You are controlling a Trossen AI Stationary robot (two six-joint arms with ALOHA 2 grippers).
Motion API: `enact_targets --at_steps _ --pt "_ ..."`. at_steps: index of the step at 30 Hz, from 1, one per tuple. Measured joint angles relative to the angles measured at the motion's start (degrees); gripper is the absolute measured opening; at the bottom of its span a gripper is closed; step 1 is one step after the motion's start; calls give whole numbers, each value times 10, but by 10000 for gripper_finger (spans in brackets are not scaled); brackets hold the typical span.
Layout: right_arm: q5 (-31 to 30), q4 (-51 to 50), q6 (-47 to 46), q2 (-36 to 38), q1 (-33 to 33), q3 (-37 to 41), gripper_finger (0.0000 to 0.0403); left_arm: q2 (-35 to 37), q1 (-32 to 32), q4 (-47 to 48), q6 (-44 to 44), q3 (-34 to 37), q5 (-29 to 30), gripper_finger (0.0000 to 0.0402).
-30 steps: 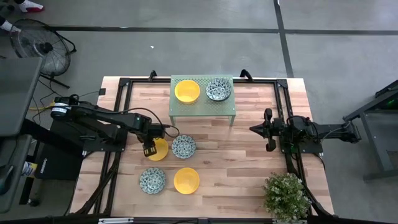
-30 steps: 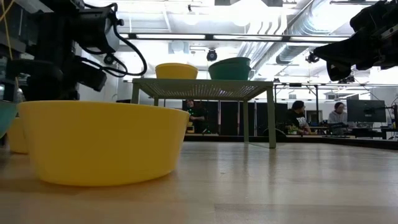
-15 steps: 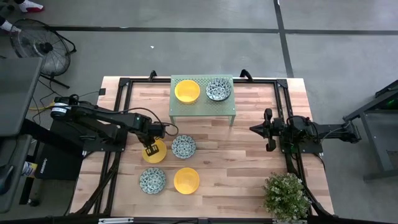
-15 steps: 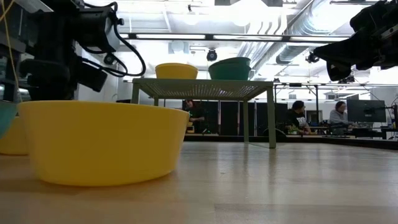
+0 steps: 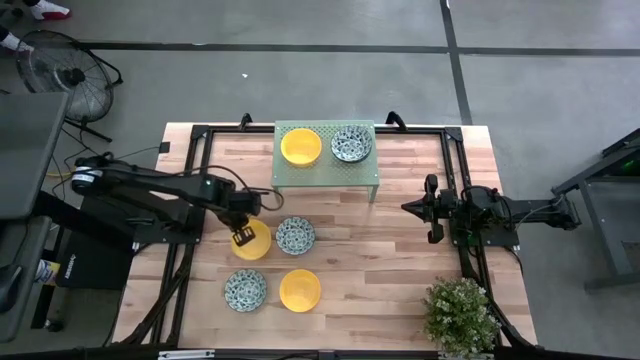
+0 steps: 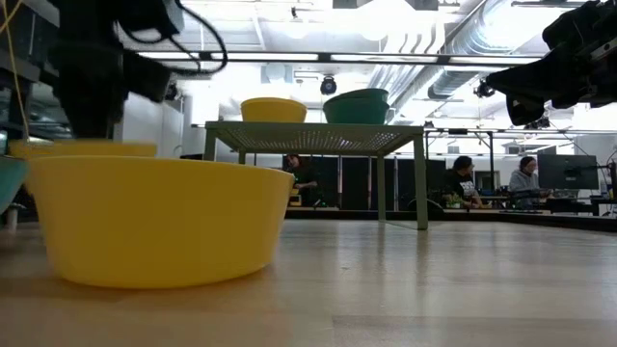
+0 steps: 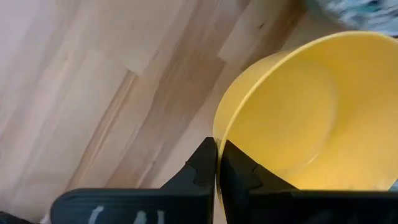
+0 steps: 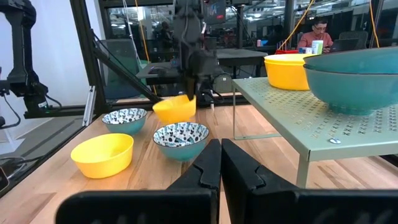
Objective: Pick & Place Mini bowls
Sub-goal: Stack the yellow bowl on the stacked yellow bowls on the shelf
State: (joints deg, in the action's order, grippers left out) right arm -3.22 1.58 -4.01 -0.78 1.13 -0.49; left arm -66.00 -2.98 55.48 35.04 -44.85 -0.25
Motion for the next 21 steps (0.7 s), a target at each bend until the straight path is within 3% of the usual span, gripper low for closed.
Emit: enact_targets --at_steps 6,12,21 --pt "0 2 0 0 0 0 0 27 4 33 42 -52 0 1" --pt "0 2 0 0 0 0 0 39 60 42 42 -118 5 0" --pt "0 3 0 0 0 0 0 7 178 50 -53 -273 22 0"
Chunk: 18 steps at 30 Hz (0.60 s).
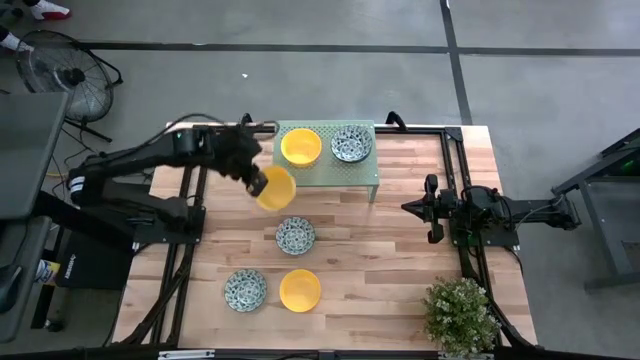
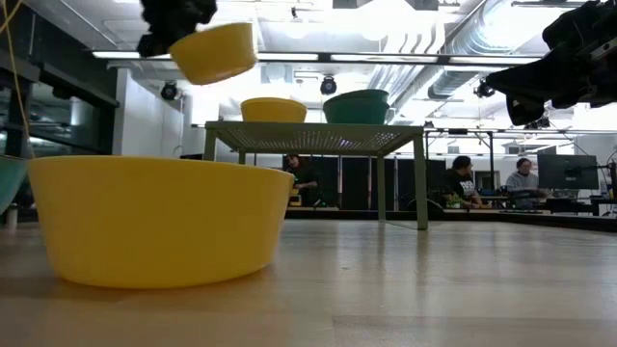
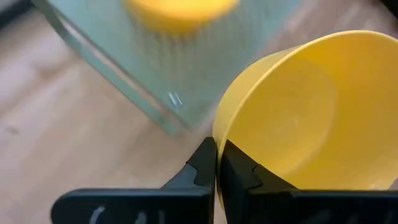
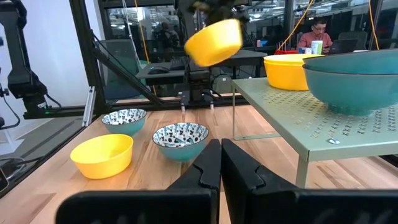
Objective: Pick & Place Mini bowls
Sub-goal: Stack the yellow bowl on the stacked yellow bowls on the shelf
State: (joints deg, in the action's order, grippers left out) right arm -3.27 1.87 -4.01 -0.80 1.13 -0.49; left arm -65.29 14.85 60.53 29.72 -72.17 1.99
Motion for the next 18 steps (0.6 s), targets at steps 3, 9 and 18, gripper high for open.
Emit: enact_targets --at_steps 3,9,18 --pt "0 0 0 0 0 0 0 -31 33 8 -31 -63 17 0" --pt "0 0 0 0 0 0 0 -109 108 15 -93 -179 15 0" --pt "0 1 0 0 0 0 0 -246 201 62 -149 -328 -73 0"
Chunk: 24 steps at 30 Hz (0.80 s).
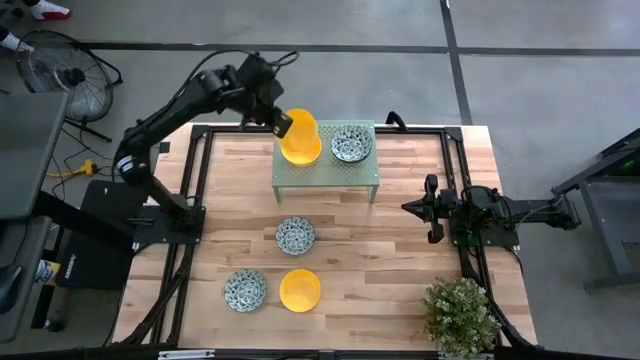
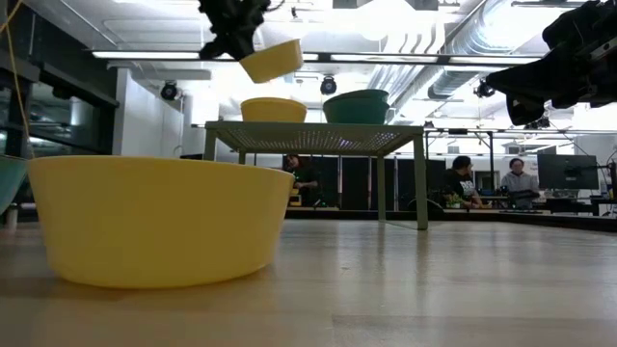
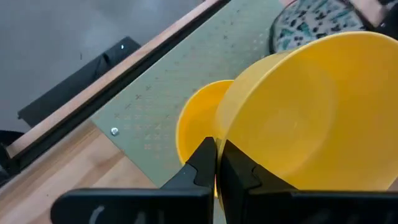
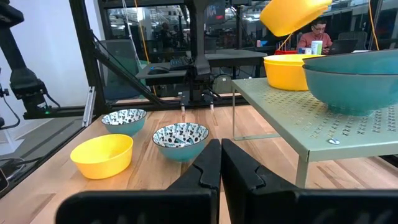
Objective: Pick & Place Mini bowls
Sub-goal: Stack the yellow bowl on the stacked yellow bowls on the shelf
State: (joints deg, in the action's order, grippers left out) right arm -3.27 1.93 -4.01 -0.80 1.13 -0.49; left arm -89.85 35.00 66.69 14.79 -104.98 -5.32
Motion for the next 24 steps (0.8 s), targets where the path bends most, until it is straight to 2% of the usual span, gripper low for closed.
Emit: enact_targets --at_steps 4,10,24 --pt "0 0 0 0 0 0 0 -50 12 34 -16 -59 -30 0" --pt "0 0 0 0 0 0 0 -108 22 126 -45 -115 -24 0" --pt "0 0 0 0 0 0 0 -163 21 114 -51 -117 -35 0"
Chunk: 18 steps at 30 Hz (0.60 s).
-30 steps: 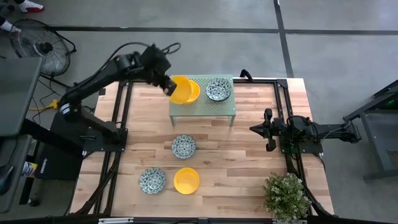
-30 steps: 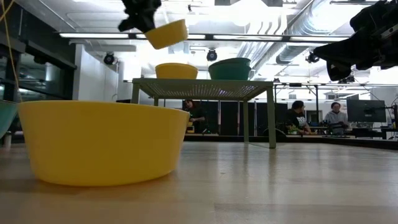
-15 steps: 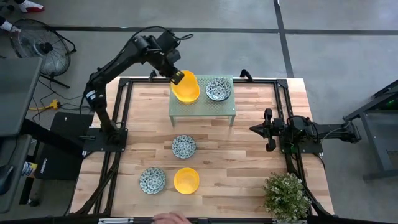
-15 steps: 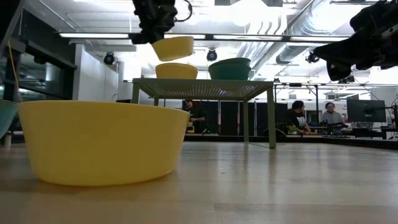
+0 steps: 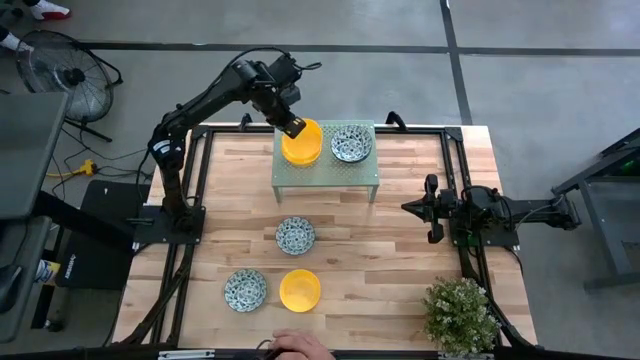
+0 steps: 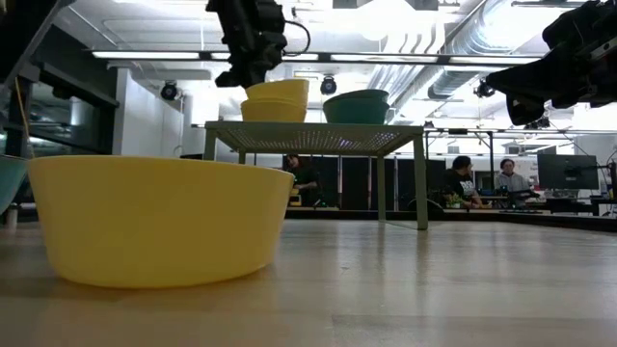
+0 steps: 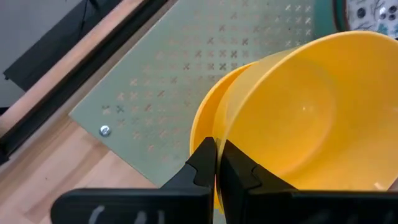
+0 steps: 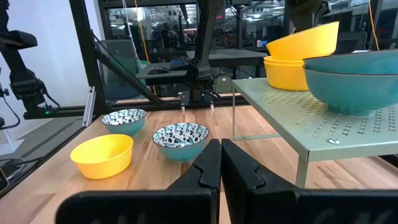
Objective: Pick & Place Mini bowls
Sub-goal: Stack the yellow bowl on the stacked yellow bowls on the shelf
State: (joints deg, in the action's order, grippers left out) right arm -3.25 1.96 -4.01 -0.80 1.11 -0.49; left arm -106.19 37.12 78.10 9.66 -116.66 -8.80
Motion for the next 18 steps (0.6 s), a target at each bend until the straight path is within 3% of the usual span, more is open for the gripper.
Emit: enact_targets --at_steps 13,18 --pt "0 0 0 0 0 0 0 -22 0 34 -24 0 -5 1" --pt "0 0 0 0 0 0 0 -21 0 23 -39 0 -14 19"
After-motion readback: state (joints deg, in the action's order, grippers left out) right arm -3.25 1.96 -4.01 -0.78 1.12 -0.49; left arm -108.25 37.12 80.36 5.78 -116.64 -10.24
